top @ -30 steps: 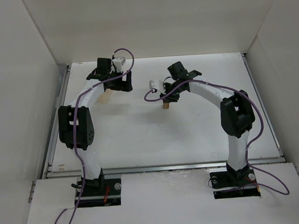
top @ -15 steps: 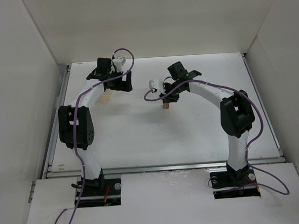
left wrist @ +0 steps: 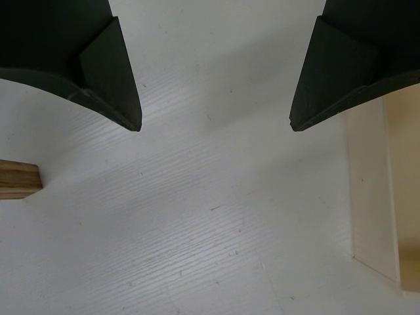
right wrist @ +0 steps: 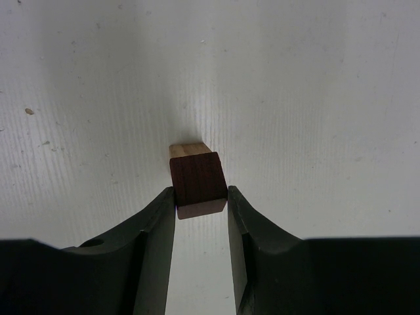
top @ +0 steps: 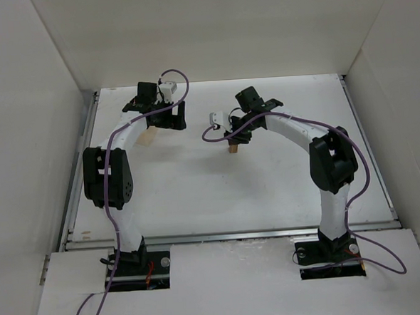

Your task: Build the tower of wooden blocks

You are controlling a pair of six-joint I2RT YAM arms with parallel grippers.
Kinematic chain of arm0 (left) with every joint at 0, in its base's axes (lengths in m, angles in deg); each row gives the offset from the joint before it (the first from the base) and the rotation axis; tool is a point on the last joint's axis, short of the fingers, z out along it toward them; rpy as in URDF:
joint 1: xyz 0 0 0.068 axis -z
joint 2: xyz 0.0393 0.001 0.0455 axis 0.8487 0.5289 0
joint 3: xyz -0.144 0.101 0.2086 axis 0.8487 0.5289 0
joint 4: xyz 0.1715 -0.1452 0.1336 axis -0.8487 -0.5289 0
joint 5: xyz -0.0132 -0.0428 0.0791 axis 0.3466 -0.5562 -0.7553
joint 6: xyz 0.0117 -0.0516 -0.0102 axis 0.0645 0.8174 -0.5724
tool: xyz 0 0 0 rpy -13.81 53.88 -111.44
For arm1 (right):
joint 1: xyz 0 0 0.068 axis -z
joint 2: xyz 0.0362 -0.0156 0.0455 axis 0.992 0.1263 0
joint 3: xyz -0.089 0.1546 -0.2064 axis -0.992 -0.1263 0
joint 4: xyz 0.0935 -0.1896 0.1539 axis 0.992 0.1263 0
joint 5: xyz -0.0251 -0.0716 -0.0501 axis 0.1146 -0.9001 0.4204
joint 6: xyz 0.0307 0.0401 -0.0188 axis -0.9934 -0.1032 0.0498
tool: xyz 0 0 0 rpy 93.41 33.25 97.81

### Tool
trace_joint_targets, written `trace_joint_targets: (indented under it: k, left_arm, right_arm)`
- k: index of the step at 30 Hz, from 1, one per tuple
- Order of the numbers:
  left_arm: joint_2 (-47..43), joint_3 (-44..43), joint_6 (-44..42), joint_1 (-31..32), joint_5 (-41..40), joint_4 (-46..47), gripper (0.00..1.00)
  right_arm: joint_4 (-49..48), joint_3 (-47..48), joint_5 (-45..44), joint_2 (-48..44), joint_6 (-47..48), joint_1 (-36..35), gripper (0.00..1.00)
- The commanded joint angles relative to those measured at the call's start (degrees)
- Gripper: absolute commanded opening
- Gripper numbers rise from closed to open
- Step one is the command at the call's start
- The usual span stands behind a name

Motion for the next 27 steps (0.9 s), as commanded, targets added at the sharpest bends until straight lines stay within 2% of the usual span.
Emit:
trace_joint_targets:
  k: [1, 9, 13, 19, 20, 22, 23, 25, 27]
  left_arm:
    - [-0.5, -2.1, -0.7, -0.1, -0.1, -0.2, 0.95]
    - [-0.5, -2.1, -0.7, -0.1, -0.1, -0.2, 0.95]
    - [-0.5, -2.1, -0.7, -0.1, -0.1, -0.2, 0.95]
    - [-0.5, -1.6, -0.7, -0.1, -0.1, -0.2, 0.95]
    - [-0.5, -1.6, -0.7, -0.1, -0.1, -0.2, 0.95]
    - [-0.5, -1.6, -0.7, -0.1, -0.1, -0.2, 0.95]
    - [-0.5, -1.6, -0.7, -0.1, -0.1, -0.2, 0.95]
    - [-0.5, -1.6, -0.7, -0.1, -0.1, -0.2, 0.95]
    - [-0.5, -1.6, -0.7, -0.1, -0.1, -0.2, 0.95]
  right_arm:
    - [-1.7, 1.1, 2.0, 0.3, -0.5, -0.4, 0.29]
    - [-1.7, 1.1, 2.6, 0.3, -1.1, -0.4, 0.48]
    - [-1.7, 1.6, 3.1, -0.2, -1.1, -0.4, 0.62]
    - [-1.7, 2.1, 4.2, -2.0, -1.1, -0.4, 0.68]
    - [-1.7, 2.1, 3.7, -2.0, -1.1, -0.4, 0.72]
    - [-1.7, 2.1, 3.7, -3.3, -1.7, -0.4, 0.72]
    - [-1.7, 2.1, 3.7, -3.8, -1.7, -0.4, 0.76]
    - [-3.1, 2.1, 4.3, -5.9, -3.2, -0.4, 1.0]
    - [-5.4, 1.6, 2.6, -7.8, -7.5, -0.4, 1.0]
